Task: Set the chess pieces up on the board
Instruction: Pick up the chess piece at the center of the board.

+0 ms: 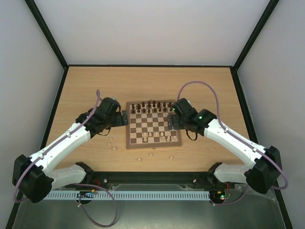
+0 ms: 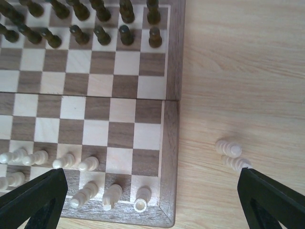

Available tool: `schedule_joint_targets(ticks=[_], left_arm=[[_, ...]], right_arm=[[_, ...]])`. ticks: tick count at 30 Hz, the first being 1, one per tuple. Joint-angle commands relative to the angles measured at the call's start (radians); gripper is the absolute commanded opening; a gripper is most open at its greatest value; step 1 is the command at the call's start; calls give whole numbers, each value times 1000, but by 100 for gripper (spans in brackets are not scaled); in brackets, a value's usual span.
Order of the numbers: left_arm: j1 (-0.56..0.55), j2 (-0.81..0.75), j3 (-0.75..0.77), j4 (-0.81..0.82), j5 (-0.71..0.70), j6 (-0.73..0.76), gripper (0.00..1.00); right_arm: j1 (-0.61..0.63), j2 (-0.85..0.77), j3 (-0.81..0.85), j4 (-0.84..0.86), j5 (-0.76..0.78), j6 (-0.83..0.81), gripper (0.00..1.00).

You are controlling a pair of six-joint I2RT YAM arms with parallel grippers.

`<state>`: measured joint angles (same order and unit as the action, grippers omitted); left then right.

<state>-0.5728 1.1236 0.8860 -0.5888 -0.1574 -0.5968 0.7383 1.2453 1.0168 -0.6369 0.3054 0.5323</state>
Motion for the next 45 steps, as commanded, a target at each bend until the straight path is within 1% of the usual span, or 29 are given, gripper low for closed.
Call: schedule_joint_targets(ticks=[1,10,15,19,23,33,35,38,43,45], left_arm=[[5,36,28,-98,-15,-62,99],[3,18,-17,-175,10,-129,99],[4,43,-20,-227,-15,-141,99],[3,85,-47,-202,27,-146,99],[1,146,-65,-175,29,-152,99],[-12,220,-139,-83,33,-198,99],[-11,238,-150,-63,32,-205,94],[-10,275,-158,-51,10,-217,91],[-9,311,-153,-29,2,-216,77],[-9,323,-145,-29,-1,-214,69]], right_arm=[[-14,-50,-39,45,-7,-46,99],[-23,-94,-89,79,-121,-62,99],[-23,-128,-112,94,-168,-67,99],[-22,-140,-112,98,-199,-74,99],[-23,-144,-117,103,-233,-78,99],[-23,-161,-129,121,-296,-88,96],[-23,-164,-131,124,-304,-90,96],[-22,-168,-133,126,-310,-91,95],[-22,-170,-136,129,-322,-94,94],[-22,-170,-138,130,-328,-97,94]])
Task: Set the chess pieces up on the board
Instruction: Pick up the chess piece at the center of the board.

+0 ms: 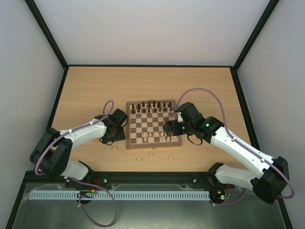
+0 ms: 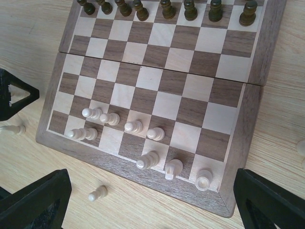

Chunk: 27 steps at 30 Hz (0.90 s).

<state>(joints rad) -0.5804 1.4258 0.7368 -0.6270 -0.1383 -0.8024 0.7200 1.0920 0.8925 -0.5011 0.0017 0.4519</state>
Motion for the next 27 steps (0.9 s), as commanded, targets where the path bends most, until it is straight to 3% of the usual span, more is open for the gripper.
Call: schedule_joint_targets(ticks=[1,10,23,27], left_arm=[[0,26,10,6,-20,-8,67],[1,37,18,1,-12,-1,38],[2,16,34,-31,-12,9,19],[3,9,32,-39,-12,12,6]], right_arm=[[-4,-16,-13,-5,-26,-15,94],[-4,-9,-16,-1,-41,-19,93],[-4,4,-17,-2,-39,-19,92],[-4,8,-17,-2,-39,-19,91]])
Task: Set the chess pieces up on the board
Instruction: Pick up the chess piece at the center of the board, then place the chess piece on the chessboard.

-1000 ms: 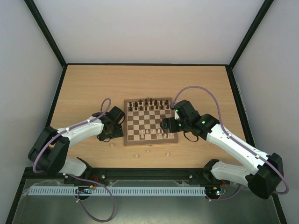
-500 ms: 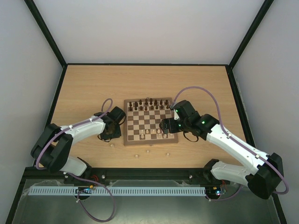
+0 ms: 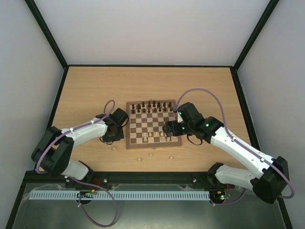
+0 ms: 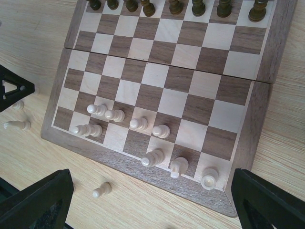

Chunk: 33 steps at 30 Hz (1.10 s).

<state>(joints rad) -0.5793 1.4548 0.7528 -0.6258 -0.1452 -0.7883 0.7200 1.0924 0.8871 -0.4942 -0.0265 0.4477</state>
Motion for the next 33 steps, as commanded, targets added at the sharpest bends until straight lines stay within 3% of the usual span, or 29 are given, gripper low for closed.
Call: schedule_joint_targets(ticks=[1,6,16,25,33], left_arm=[[1,-20,16,-41,-5,-1,3],[-8,-30,52,-85,-9,7,2],[-123,9,287,-233,-29,27,2],[-250,153,415,-214,-9,42,3],[-272,209,423,-143,31,61,3]], right_arm=[[-4,7,-12,-8,-10,-16,92],[-4,13,-12,-10,-4,-14,91],[-5,25,-9,-16,22,-9,91],[-5,31,-7,-20,54,-7,91],[-4,40,-6,-22,60,-6,91]])
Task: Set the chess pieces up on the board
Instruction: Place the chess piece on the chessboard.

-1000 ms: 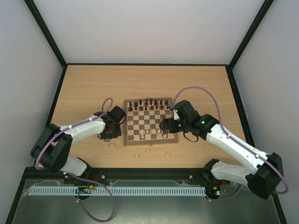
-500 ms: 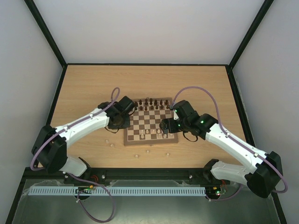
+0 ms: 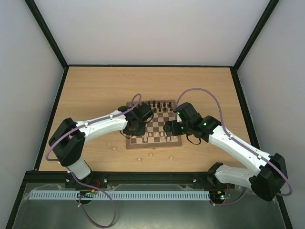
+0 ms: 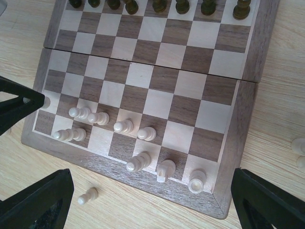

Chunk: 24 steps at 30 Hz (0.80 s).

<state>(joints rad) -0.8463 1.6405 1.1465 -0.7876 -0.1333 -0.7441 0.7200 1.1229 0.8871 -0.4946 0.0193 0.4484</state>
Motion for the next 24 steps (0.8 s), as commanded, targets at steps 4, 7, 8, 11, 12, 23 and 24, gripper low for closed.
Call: schedule_joint_targets(ticks=[4,7,8,11,12,23,24], left_arm=[[-10,41,38,25,22,19,4],[-11,55,38,31,23,20,4],[-11,60,39,34,24,20,4],[-12,67,39,39,29,21,5],[-12,68,38,41,30,20,5],[-25,65,19,56,32,0,9],[-25,65,15,56,31,-2,9]], right_arm=[[-4,8,-6,-21,14,-7,91],[-4,6,-6,-21,11,-7,91],[-4,6,-7,-20,10,-7,91],[-4,5,-6,-22,14,-6,91],[-4,5,-7,-22,12,-5,92],[-4,2,-9,-19,1,-7,91],[-4,2,-9,-19,1,-7,91]])
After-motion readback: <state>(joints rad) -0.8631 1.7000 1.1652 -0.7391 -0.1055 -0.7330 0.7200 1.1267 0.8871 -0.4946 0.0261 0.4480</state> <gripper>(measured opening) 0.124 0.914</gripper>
